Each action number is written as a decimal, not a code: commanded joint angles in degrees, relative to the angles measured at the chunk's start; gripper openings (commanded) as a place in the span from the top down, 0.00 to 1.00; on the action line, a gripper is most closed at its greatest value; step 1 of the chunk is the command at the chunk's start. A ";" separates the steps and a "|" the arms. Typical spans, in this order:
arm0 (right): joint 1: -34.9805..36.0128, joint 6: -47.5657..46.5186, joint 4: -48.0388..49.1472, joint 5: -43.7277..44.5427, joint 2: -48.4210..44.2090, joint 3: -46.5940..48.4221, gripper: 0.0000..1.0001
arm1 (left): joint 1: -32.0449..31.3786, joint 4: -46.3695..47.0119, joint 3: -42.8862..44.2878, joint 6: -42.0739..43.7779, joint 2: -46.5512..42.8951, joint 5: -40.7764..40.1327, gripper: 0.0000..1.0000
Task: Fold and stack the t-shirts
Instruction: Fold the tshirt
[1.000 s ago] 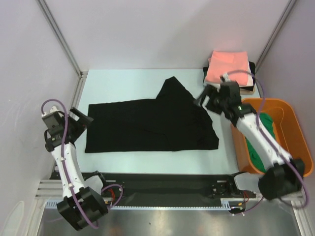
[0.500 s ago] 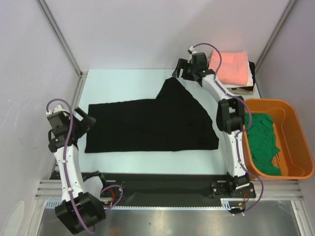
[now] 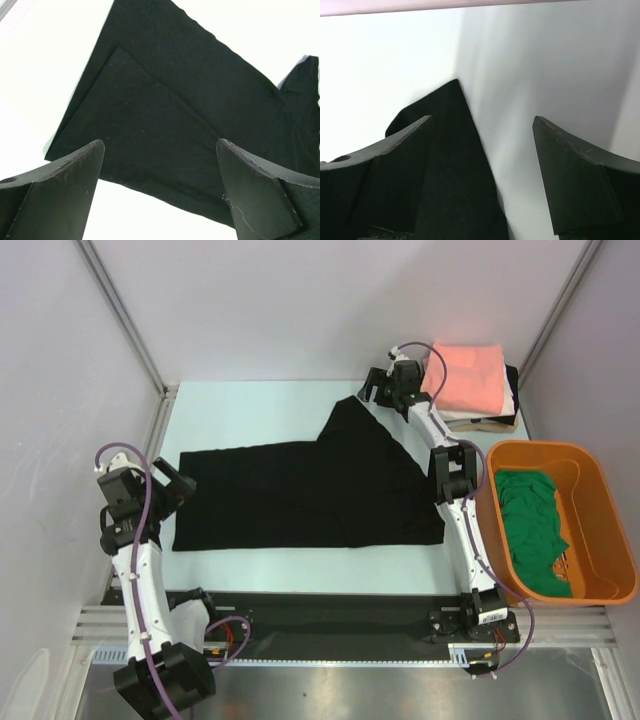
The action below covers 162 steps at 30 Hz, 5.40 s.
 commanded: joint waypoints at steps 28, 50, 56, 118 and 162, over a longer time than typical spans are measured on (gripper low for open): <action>1.33 4.88 3.42 -11.60 -3.07 -6.01 1.00 | -0.78 2.63 0.49 0.55 2.12 -1.04 0.00; 10.82 7.17 12.57 -15.20 -42.01 -46.52 1.00 | -2.98 0.01 45.81 3.71 63.00 -11.49 0.18; 11.08 9.89 18.37 -16.43 -51.16 -60.76 1.00 | -4.55 1.94 50.66 3.88 70.76 -11.75 0.25; 4.58 2.25 17.14 -4.74 -87.55 -99.62 1.00 | -9.13 6.33 40.13 2.83 64.88 -11.67 0.99; 4.75 14.72 3.25 16.44 -111.46 -119.05 0.24 | -2.09 9.50 13.23 -6.05 26.73 -23.90 0.16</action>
